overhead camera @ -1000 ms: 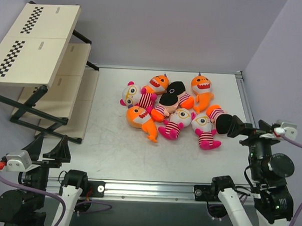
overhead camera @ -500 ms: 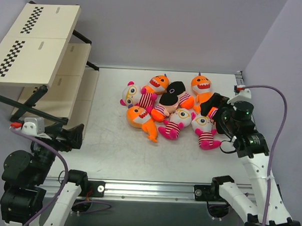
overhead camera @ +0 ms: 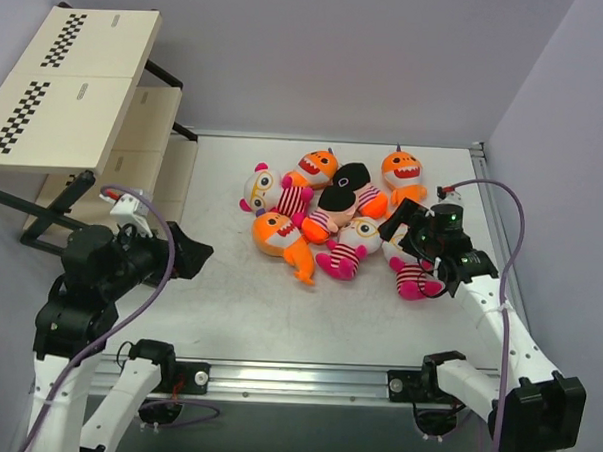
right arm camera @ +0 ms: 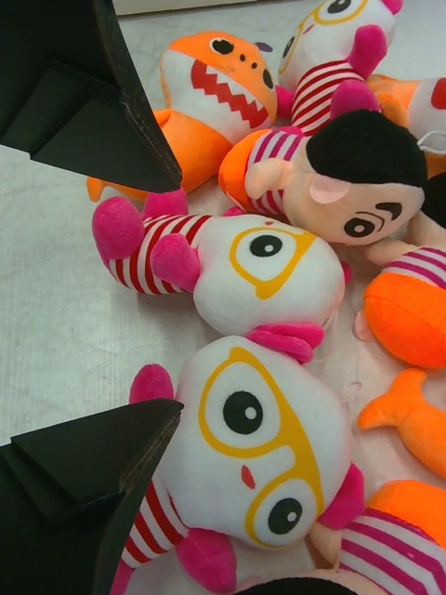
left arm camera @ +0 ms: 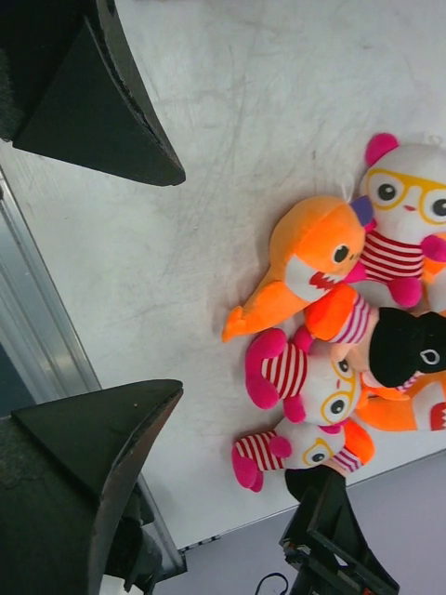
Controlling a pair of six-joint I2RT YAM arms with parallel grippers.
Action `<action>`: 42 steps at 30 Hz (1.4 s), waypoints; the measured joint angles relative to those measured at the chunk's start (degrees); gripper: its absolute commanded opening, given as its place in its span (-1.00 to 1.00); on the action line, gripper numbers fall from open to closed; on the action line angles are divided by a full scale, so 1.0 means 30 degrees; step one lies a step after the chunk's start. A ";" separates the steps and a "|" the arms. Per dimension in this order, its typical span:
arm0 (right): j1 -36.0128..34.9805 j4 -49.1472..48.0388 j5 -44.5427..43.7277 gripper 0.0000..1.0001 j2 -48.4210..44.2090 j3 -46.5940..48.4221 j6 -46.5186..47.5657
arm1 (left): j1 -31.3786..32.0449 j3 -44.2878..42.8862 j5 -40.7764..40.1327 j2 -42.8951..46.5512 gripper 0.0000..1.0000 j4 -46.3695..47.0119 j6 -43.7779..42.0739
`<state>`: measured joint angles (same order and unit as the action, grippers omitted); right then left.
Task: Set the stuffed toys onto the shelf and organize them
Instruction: Grab a stuffed toy with the right arm
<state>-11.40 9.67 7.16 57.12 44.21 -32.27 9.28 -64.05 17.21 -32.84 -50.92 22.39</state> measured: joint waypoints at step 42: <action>-0.4619 -0.4568 -0.4189 -1.00 0.7883 0.0481 -0.1923 | 1.1220 0.3351 -0.5829 -1.0797 0.88 1.0761 -0.1311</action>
<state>-25.26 -4.03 -5.41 80.77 45.65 -38.04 42.94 -54.00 -0.27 -65.23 -18.63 18.46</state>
